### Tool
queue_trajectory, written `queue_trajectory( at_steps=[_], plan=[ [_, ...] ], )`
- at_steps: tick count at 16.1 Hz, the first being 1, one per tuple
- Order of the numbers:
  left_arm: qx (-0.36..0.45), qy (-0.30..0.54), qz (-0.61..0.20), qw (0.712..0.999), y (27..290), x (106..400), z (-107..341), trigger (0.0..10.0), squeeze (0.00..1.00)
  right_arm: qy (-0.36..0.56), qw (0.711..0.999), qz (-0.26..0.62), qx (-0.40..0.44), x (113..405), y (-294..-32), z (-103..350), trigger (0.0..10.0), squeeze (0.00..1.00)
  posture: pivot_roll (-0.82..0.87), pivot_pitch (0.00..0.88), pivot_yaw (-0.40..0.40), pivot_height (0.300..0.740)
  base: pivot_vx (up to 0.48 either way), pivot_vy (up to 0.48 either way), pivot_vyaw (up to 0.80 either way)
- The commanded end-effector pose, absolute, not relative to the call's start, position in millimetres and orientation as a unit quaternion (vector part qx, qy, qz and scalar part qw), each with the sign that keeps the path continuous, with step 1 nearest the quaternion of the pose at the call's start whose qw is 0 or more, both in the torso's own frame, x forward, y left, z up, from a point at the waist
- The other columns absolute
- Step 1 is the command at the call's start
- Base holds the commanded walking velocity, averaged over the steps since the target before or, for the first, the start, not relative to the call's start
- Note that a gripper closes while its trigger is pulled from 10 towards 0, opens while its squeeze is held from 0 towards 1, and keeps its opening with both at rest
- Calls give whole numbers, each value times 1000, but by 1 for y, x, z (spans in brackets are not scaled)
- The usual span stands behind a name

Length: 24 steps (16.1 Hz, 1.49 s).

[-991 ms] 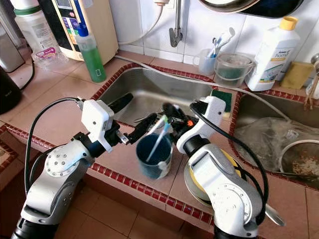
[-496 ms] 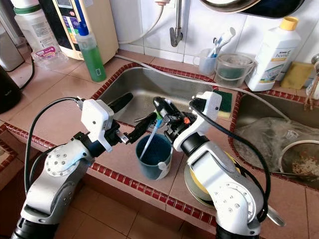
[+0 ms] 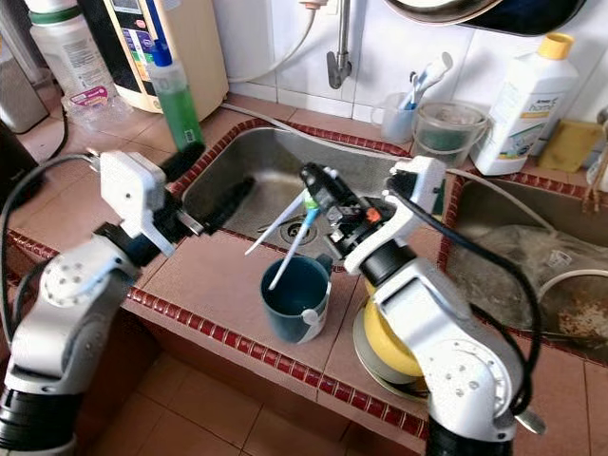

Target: Kitchen organization

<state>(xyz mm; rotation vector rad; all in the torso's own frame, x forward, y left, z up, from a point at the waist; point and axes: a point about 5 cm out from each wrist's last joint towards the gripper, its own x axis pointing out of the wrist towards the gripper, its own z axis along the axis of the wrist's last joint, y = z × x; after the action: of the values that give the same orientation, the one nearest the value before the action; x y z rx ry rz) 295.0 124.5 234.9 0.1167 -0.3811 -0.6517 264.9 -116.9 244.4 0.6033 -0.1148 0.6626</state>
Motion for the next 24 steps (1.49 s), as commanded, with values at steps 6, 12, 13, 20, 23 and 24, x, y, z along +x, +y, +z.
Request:
queue_trajectory(
  at_steps=[6, 12, 13, 20, 23, 24],
  plan=[
    [66, -197, -309, 928, 133, 300, 244, 10000, 0, -97, 894, 341, 274, 264, -128, 265, 10000, 0, -291, 89, 42, 740, 0, 0, 0],
    [71, -201, -301, 930, 140, 308, 249, 10000, 0, -153, 895, 323, 268, 272, -153, 287, 10000, 0, -291, 67, 50, 740, 0, 0, 0],
    [72, -201, -300, 930, 141, 309, 249, 10000, 0, -163, 896, 316, 268, 274, -157, 290, 10000, 0, -294, 70, 56, 740, 0, 0, 0],
    [85, -174, -277, 941, 146, 321, 239, 10000, 0, -206, 919, 224, 250, 287, -191, 297, 10000, 0, -294, 78, 68, 740, 0, 0, 0],
    [79, -155, -292, 941, 142, 320, 233, 10000, 0, -210, 934, 184, 223, 296, -210, 297, 10000, 0, -295, 80, 66, 740, 0, 0, 0],
    [73, -147, -294, 942, 140, 321, 232, 10000, 0, -207, 938, 175, 214, 299, -213, 296, 10000, 0, -295, 81, 66, 740, 0, 0, 0]
  ],
)
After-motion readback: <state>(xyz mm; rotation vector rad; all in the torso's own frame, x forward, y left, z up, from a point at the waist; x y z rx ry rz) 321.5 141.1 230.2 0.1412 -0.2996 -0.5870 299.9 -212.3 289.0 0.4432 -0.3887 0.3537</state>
